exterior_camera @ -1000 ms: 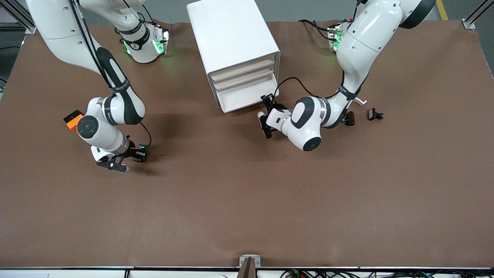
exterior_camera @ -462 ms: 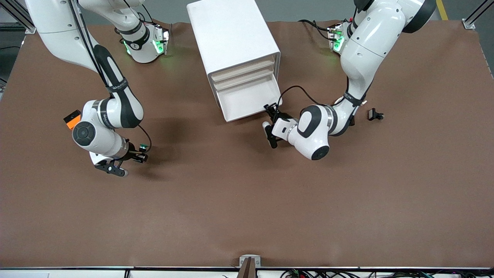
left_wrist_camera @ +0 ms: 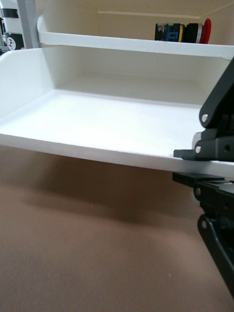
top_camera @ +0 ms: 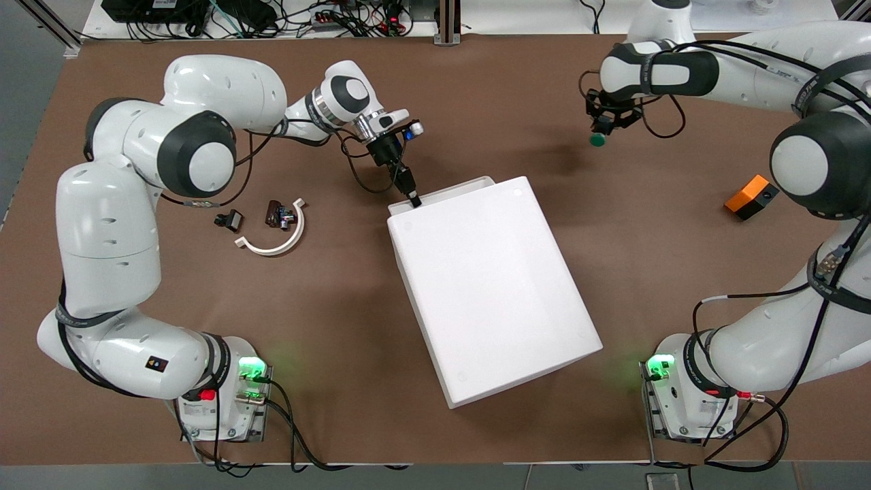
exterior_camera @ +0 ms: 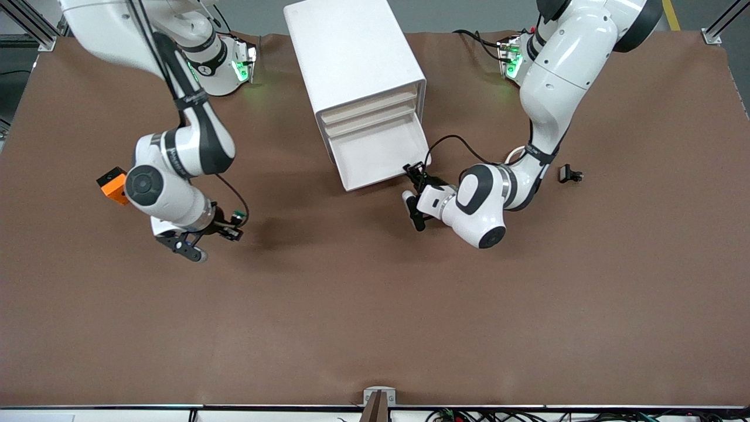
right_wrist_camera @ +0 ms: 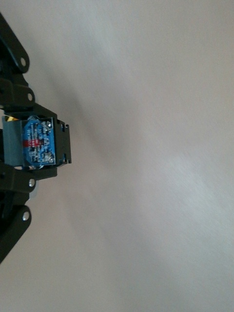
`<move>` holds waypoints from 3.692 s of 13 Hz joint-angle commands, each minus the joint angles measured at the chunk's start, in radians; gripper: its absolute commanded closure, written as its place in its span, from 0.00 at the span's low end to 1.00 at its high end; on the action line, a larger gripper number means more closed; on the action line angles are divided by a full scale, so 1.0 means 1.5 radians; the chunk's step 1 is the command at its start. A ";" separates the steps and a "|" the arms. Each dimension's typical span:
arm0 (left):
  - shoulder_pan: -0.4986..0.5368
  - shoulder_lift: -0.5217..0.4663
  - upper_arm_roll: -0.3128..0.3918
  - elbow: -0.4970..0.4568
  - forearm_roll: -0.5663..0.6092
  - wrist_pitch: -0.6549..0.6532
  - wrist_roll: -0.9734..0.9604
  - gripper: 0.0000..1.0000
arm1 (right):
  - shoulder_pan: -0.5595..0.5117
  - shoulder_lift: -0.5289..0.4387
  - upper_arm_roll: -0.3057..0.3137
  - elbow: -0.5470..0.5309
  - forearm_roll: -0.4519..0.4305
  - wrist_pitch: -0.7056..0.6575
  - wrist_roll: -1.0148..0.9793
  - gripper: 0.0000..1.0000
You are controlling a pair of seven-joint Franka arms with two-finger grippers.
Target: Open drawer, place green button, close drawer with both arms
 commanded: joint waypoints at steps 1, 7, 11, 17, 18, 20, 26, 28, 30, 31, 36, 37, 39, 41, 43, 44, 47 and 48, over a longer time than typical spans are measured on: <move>0.010 0.032 0.017 0.023 0.020 0.049 -0.010 0.96 | 0.069 -0.006 -0.005 0.070 0.004 -0.070 0.140 1.00; 0.010 0.026 0.017 0.023 0.014 0.049 -0.010 0.00 | 0.174 0.032 -0.005 0.250 0.008 -0.191 0.370 1.00; 0.015 0.010 0.016 0.022 0.008 0.042 -0.026 0.00 | 0.261 0.061 -0.005 0.264 0.009 -0.190 0.567 1.00; 0.041 -0.036 0.010 0.054 0.010 -0.042 -0.112 0.00 | 0.349 0.114 -0.005 0.298 0.009 -0.194 0.830 1.00; 0.042 -0.037 0.014 0.065 0.013 -0.057 -0.114 0.00 | 0.361 0.114 -0.005 0.298 0.009 -0.196 0.859 1.00; 0.062 -0.057 0.015 0.067 0.022 -0.064 -0.114 0.00 | 0.381 0.115 -0.005 0.296 0.009 -0.196 0.916 1.00; 0.076 -0.130 0.021 0.071 0.262 -0.015 -0.278 0.00 | 0.438 0.142 -0.005 0.298 0.010 -0.187 1.011 1.00; 0.073 -0.137 0.018 0.071 0.341 0.022 -0.356 0.00 | 0.450 0.152 -0.005 0.299 0.009 -0.186 1.035 1.00; 0.073 -0.135 0.020 0.070 0.366 0.048 -0.449 0.00 | 0.461 0.179 -0.005 0.316 0.008 -0.185 1.059 1.00; 0.073 -0.135 0.019 0.071 0.390 0.062 -0.493 0.00 | 0.468 0.192 -0.005 0.327 0.008 -0.183 1.068 1.00; 0.071 -0.136 0.021 0.070 0.420 0.100 -0.650 0.00 | 0.472 0.203 -0.004 0.333 0.031 -0.122 1.081 1.00; 0.070 -0.134 0.022 0.071 0.420 0.108 -0.677 0.00 | 0.476 0.203 -0.004 0.333 0.031 -0.109 1.082 1.00; 0.077 -0.131 0.022 0.072 0.419 0.112 -0.684 0.00 | 0.476 0.203 -0.004 0.333 0.032 -0.110 1.080 1.00; 0.078 -0.129 0.022 0.080 0.418 0.112 -0.685 0.00 | 0.480 0.203 -0.004 0.332 0.032 -0.113 1.080 1.00; 0.077 -0.121 0.021 0.082 0.416 0.112 -0.704 0.00 | 0.485 0.204 -0.004 0.328 0.032 -0.118 1.080 1.00; 0.071 -0.120 0.021 0.086 0.417 0.112 -0.720 0.00 | 0.487 0.206 -0.004 0.327 0.032 -0.118 1.080 1.00; 0.070 -0.119 0.021 0.086 0.419 0.112 -0.738 0.00 | 0.492 0.217 -0.004 0.327 0.032 -0.118 1.078 1.00; 0.070 -0.118 0.021 0.086 0.418 0.112 -0.738 0.00 | 0.492 0.218 -0.004 0.327 0.032 -0.118 1.077 1.00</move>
